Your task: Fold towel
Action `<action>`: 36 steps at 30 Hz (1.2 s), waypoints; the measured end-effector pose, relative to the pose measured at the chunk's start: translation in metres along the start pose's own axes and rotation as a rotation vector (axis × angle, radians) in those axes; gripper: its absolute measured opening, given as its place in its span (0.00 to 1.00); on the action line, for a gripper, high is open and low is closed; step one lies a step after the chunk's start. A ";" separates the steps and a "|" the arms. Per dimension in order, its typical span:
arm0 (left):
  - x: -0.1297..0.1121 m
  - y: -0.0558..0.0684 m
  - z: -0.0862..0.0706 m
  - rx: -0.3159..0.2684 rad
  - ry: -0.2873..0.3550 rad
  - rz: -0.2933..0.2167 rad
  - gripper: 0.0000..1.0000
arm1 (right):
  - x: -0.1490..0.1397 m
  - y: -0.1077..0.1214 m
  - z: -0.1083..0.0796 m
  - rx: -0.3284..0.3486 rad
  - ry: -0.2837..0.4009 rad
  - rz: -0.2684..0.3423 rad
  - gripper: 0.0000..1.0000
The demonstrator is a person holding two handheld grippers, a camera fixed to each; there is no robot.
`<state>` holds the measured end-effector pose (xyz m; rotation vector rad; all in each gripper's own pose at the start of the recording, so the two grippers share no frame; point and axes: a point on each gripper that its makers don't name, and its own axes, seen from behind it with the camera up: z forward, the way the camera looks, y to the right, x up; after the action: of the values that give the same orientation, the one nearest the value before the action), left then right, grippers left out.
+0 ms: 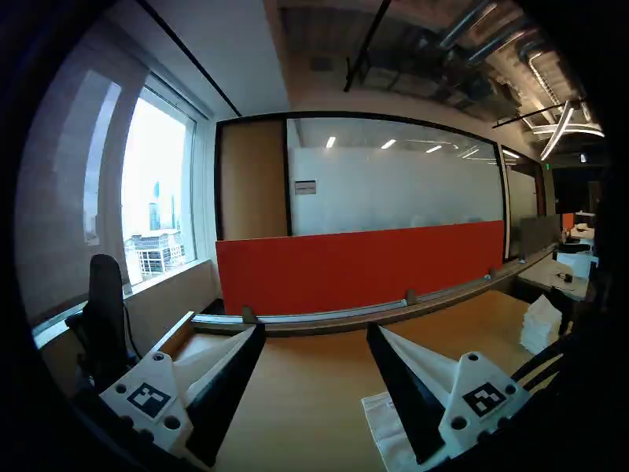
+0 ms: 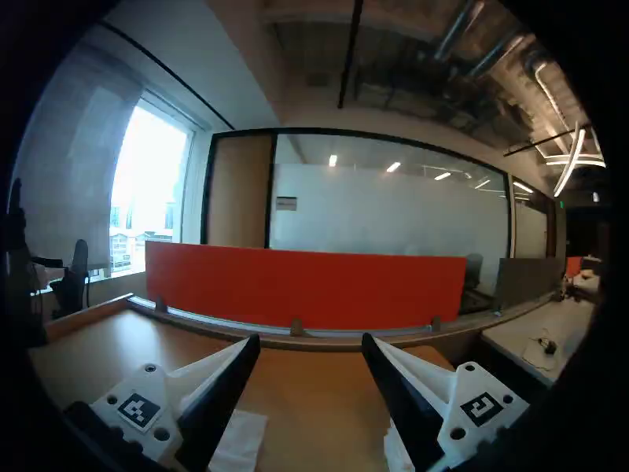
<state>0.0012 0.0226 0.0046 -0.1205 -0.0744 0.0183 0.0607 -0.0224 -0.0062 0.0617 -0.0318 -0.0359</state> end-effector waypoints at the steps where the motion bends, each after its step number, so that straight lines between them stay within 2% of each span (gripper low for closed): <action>1: 0.000 0.001 0.000 -0.009 -0.005 0.004 0.96 | 0.002 -0.002 0.000 0.008 -0.001 -0.006 1.00; 8: 0.000 0.013 -0.001 -0.081 -0.041 0.028 0.96 | 0.007 -0.020 0.001 0.075 -0.029 -0.064 1.00; 18: -0.016 0.042 -0.003 -0.234 -0.134 0.038 0.96 | -0.017 -0.051 0.002 0.242 -0.153 -0.135 1.00; 23: -0.026 0.056 -0.005 -0.307 -0.182 0.050 0.96 | -0.027 -0.061 0.002 0.302 -0.198 -0.163 1.00; 30: -0.041 0.064 -0.004 -0.353 -0.217 0.103 0.96 | -0.041 -0.070 0.000 0.361 -0.247 -0.177 1.00; 36: -0.066 0.071 -0.005 -0.381 -0.253 0.118 0.96 | -0.062 -0.073 -0.001 0.386 -0.290 -0.195 1.00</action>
<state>-0.0653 0.0911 -0.0139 -0.5031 -0.3235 0.1373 -0.0042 -0.0925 -0.0138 0.4458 -0.3232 -0.2333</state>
